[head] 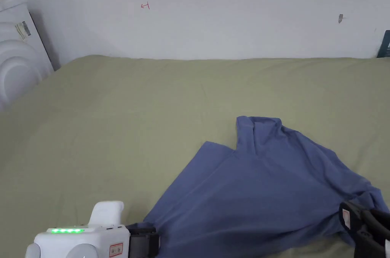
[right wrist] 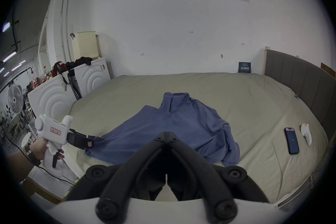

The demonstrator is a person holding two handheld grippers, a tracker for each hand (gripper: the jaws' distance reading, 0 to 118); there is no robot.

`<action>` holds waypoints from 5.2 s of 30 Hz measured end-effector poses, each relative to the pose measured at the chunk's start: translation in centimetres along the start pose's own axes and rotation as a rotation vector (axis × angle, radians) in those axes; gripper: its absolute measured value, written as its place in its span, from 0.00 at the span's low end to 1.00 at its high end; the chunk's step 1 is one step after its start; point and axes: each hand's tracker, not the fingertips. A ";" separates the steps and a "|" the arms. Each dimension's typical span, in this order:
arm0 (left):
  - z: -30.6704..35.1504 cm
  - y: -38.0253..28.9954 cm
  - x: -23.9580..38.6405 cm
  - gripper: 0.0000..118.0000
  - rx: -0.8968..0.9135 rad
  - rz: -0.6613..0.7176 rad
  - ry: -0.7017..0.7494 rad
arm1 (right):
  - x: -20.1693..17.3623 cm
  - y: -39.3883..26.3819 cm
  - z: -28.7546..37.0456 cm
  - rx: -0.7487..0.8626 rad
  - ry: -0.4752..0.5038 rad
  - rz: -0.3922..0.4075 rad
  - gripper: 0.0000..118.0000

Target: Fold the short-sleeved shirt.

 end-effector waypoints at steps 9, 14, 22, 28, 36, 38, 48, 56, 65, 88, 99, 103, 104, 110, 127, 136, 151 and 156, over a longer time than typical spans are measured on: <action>-1.0 -0.7 0.4 0.09 -0.016 -0.019 -0.011 | 0.2 -0.2 -3.2 -0.062 0.000 0.014 0.01; -0.1 -0.2 0.9 0.09 0.048 -0.029 -0.014 | 2.4 2.0 -9.2 -0.098 0.005 0.055 0.01; -0.7 -0.4 0.4 0.09 0.029 -0.013 -0.033 | 10.3 12.5 -31.3 -0.368 0.104 0.202 0.88; -1.2 -0.8 0.3 0.09 0.012 0.013 -0.035 | 14.3 12.0 -42.9 -0.577 0.077 0.223 0.87; -1.9 -1.0 0.0 0.09 0.008 0.020 -0.043 | 13.8 7.2 -45.4 -0.620 0.089 0.268 0.03; -1.8 -1.0 0.2 0.09 0.011 0.019 -0.046 | 13.9 7.6 -44.6 -0.572 0.139 0.237 0.03; 0.6 0.8 0.4 0.09 0.129 0.007 -0.088 | 10.6 12.6 -34.7 -0.225 0.165 0.280 0.03; 4.3 5.3 1.0 0.09 0.285 -0.026 -0.140 | 10.0 19.2 -24.6 0.052 0.131 0.268 0.03; 8.4 16.7 3.0 0.09 0.465 -0.158 -0.187 | 10.9 28.0 -19.9 0.215 0.066 0.253 0.03; 11.7 44.7 4.6 0.09 0.756 -0.251 0.086 | 9.5 48.5 -21.3 0.609 -0.060 0.354 0.03; 8.7 45.5 1.7 0.09 0.732 -0.249 0.127 | 10.8 45.9 -23.6 0.527 -0.003 0.350 0.03; 5.7 43.0 -0.1 0.09 0.669 -0.236 0.077 | 11.4 41.4 -24.7 0.437 0.029 0.308 0.03; 4.9 42.0 -0.5 0.09 0.657 -0.243 0.073 | 11.5 40.0 -24.8 0.423 0.055 0.312 0.03; 2.7 33.1 -2.0 0.09 0.562 -0.267 0.050 | 12.1 31.3 -23.1 0.311 0.092 0.283 0.03; 2.6 7.5 -7.0 0.09 0.367 -0.243 -0.184 | 12.9 6.1 -10.8 0.075 0.226 0.012 0.03; 1.3 -1.3 -9.2 0.88 0.205 -0.172 -0.218 | 12.8 -2.2 -8.1 -0.141 0.169 -0.075 0.87; 11.8 -1.6 -3.7 0.00 0.411 -0.045 -0.019 | 3.8 1.4 -0.6 -0.107 -0.128 -0.026 0.01; 13.3 -1.9 0.7 0.00 0.442 -0.087 0.128 | -0.5 1.7 0.5 -0.052 -0.131 0.019 0.01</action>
